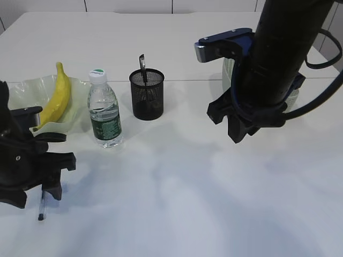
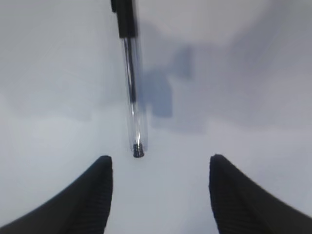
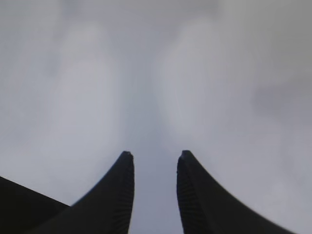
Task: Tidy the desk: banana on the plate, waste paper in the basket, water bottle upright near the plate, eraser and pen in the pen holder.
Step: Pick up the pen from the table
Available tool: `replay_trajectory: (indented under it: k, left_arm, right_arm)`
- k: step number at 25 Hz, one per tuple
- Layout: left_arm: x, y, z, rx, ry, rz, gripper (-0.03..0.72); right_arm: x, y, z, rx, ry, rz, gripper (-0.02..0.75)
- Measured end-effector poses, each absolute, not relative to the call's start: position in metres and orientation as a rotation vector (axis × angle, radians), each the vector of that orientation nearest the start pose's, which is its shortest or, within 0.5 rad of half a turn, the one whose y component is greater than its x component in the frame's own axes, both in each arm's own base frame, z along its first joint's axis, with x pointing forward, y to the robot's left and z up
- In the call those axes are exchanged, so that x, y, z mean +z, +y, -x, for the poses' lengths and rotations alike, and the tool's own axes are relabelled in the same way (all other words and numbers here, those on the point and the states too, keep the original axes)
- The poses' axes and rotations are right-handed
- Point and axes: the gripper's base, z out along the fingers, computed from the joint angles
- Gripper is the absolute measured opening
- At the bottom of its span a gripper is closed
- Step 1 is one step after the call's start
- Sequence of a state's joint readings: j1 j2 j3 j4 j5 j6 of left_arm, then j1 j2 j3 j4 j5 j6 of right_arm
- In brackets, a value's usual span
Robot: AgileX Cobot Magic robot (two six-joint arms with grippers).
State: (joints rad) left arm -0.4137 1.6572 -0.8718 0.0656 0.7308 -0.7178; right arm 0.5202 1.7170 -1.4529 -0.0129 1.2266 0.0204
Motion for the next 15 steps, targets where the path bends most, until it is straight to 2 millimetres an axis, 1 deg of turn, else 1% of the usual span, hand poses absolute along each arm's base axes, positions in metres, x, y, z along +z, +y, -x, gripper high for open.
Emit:
replay_trajectory:
  k: [3, 6, 10, 15]
  left_arm:
    - [0.157, -0.108, -0.253, -0.112, 2.953, 0.492, 0.445]
    - [0.156, -0.107, -0.256, -0.130, 2.913, 0.498, 0.445]
    - [0.155, -0.101, -0.258, -0.071, 2.891, 0.493, 0.445]
    - [0.141, -0.097, -0.260, 0.005, 2.942, 0.508, 0.445]
  right_arm:
    - [0.285, 0.171, -0.300, 0.055, 2.884, 0.741, 0.230]
    - [0.285, 0.172, -0.299, 0.067, 2.887, 0.738, 0.230]
    - [0.285, 0.172, -0.299, 0.083, 2.890, 0.736, 0.230]
    - [0.285, 0.173, -0.299, 0.090, 2.891, 0.735, 0.230]
